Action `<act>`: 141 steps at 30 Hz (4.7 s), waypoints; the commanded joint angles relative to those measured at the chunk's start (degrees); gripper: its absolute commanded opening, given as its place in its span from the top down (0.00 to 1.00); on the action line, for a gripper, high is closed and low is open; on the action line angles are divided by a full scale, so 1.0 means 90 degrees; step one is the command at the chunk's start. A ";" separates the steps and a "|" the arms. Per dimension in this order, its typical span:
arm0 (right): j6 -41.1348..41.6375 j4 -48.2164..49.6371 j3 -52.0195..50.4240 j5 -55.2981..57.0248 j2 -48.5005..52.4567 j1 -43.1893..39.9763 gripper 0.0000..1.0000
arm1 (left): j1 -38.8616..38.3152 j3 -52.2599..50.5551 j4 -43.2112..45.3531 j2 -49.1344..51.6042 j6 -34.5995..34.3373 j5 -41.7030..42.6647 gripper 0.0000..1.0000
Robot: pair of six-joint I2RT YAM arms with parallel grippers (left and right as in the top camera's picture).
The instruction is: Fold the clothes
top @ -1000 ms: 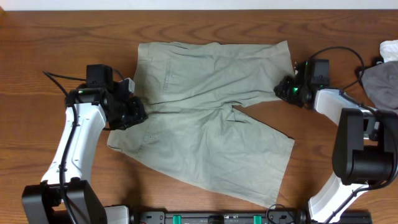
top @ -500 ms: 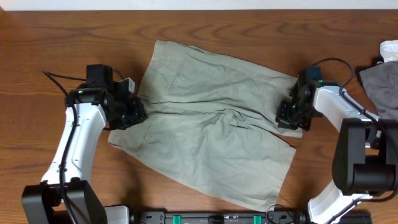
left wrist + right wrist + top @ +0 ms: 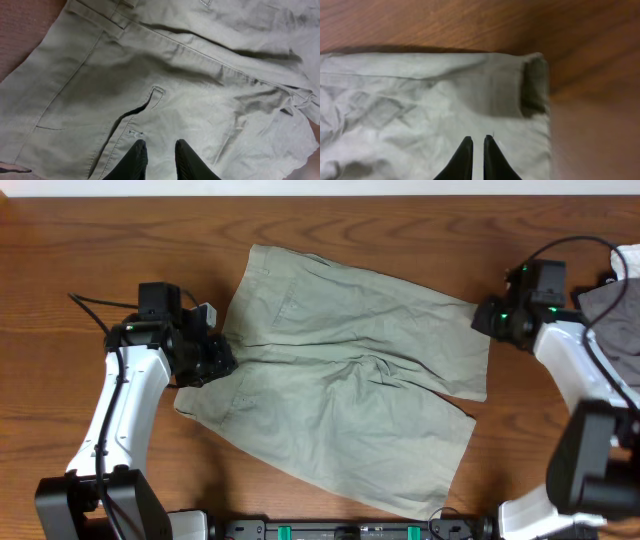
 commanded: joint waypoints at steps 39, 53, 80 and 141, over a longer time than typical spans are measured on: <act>-0.0748 -0.1967 0.2737 0.0194 0.2161 0.0772 0.95 | -0.1054 -0.0029 0.0799 0.0143 0.0522 -0.0583 0.77; 0.0219 -0.0389 0.2708 0.0661 0.3543 0.0668 0.96 | -0.1236 -0.0029 0.0804 0.0826 0.0712 -0.0661 0.80; -0.1819 -0.4211 0.4680 -0.1180 0.2987 0.0015 0.98 | -0.1236 -0.0197 0.0816 0.0877 0.0828 -0.0831 0.80; 0.2344 -0.1222 0.2480 -0.0716 0.3735 0.0510 0.98 | -0.1234 0.0440 0.0498 -0.0461 0.0498 -0.0799 0.24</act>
